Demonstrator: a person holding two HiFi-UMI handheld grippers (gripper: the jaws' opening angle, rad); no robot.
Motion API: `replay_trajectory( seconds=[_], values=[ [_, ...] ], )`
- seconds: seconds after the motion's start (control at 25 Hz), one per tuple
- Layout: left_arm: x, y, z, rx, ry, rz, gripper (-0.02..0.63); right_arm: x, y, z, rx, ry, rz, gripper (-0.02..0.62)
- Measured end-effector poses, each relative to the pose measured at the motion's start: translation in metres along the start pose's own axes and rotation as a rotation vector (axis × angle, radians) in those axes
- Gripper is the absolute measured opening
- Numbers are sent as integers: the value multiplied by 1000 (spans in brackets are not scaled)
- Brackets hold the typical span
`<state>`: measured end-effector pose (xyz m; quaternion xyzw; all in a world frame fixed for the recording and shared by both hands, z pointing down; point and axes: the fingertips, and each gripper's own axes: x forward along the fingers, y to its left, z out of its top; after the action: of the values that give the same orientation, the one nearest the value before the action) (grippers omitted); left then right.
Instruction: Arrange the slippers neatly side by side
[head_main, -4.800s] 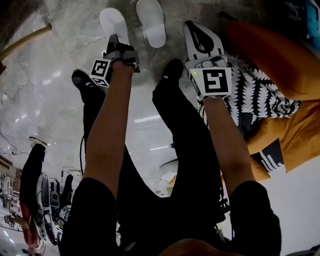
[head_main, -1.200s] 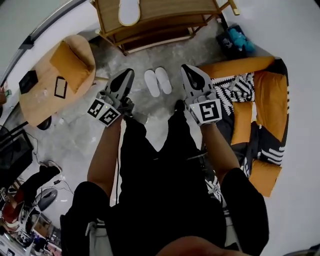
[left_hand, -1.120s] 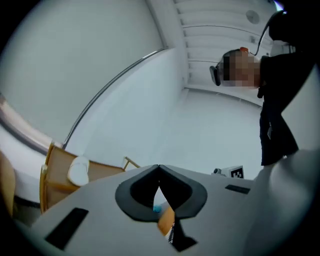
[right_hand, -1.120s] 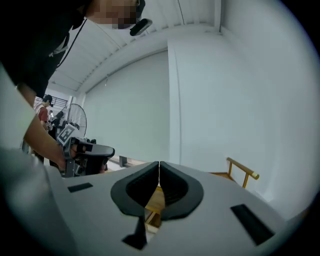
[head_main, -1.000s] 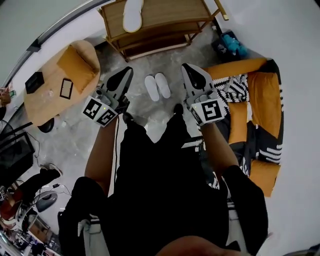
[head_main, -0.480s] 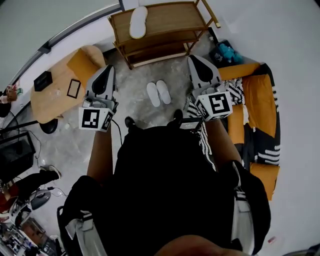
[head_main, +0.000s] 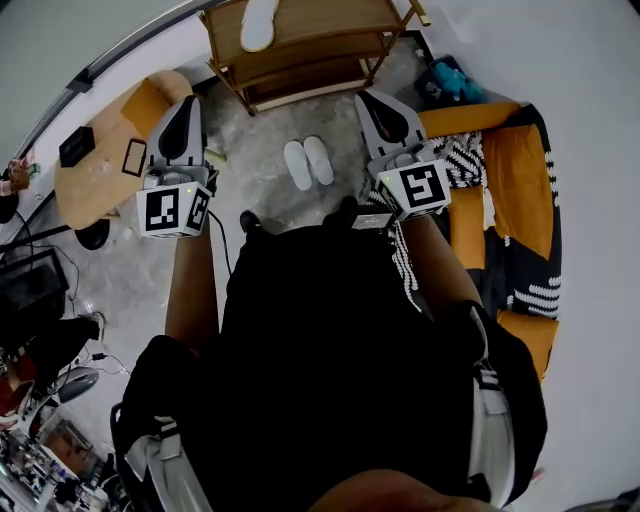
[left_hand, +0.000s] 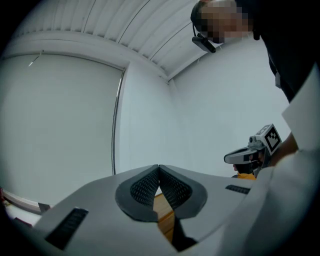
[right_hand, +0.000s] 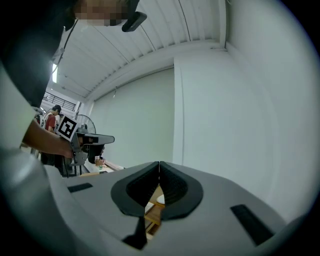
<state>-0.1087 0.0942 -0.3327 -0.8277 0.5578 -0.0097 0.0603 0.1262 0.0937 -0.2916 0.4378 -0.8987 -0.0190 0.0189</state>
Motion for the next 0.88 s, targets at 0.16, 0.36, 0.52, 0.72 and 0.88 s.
replay_trajectory(
  seconds=[0.16, 0.36, 0.52, 0.72, 0.88],
  values=[
    [9, -44, -6, -9, 44, 13, 15, -17, -23, -22, 52, 41, 67, 32],
    [0, -92, -28, -78, 130, 42, 15, -40, -43, -46, 82, 103, 126, 32],
    [-19, -104, -25, -118, 136, 51, 15, -49, -34, -53, 86, 123, 143, 32],
    [-51, -112, -23, -134, 108, 35, 15, -72, 4, -41, 77, 112, 142, 31],
    [-98, -131, -15, -121, 75, 17, 15, -106, 38, -37, 78, 106, 124, 31]
  ],
)
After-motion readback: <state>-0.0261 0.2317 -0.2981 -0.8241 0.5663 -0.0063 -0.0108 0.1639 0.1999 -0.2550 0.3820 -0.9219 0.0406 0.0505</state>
